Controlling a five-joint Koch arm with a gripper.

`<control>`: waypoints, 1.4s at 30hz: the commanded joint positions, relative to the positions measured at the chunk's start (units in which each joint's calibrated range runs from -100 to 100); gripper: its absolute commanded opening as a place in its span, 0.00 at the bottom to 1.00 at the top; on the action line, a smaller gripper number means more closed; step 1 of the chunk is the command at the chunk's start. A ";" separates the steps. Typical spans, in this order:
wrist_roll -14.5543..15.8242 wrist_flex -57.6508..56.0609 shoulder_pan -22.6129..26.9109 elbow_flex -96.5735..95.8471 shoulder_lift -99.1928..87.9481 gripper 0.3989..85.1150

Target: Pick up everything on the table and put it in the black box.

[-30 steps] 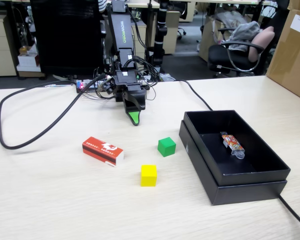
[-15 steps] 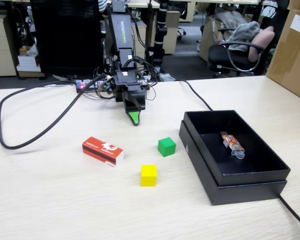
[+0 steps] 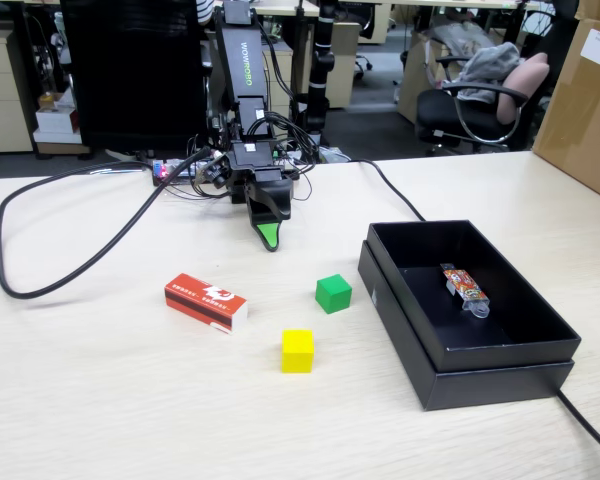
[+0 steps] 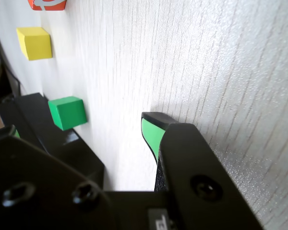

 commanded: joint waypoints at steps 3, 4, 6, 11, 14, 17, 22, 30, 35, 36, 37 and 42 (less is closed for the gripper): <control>0.05 -0.61 0.00 -0.49 0.20 0.57; 0.05 -0.61 0.00 -0.49 0.20 0.57; 0.05 -0.61 0.00 -0.49 0.20 0.57; 0.05 -0.61 0.00 -0.49 0.20 0.57; 0.05 -0.61 0.00 -0.49 0.20 0.57; 0.05 -0.61 0.00 -0.49 0.20 0.57; 0.05 -0.61 0.00 -0.49 0.20 0.57; -0.10 -0.61 0.39 -0.49 0.20 0.58; 0.15 -0.61 0.73 -0.40 -0.03 0.57; 0.54 -0.61 0.73 -0.22 0.09 0.57; 0.78 -0.61 0.63 -0.04 0.09 0.57; 0.00 -3.20 -1.03 3.23 -1.41 0.56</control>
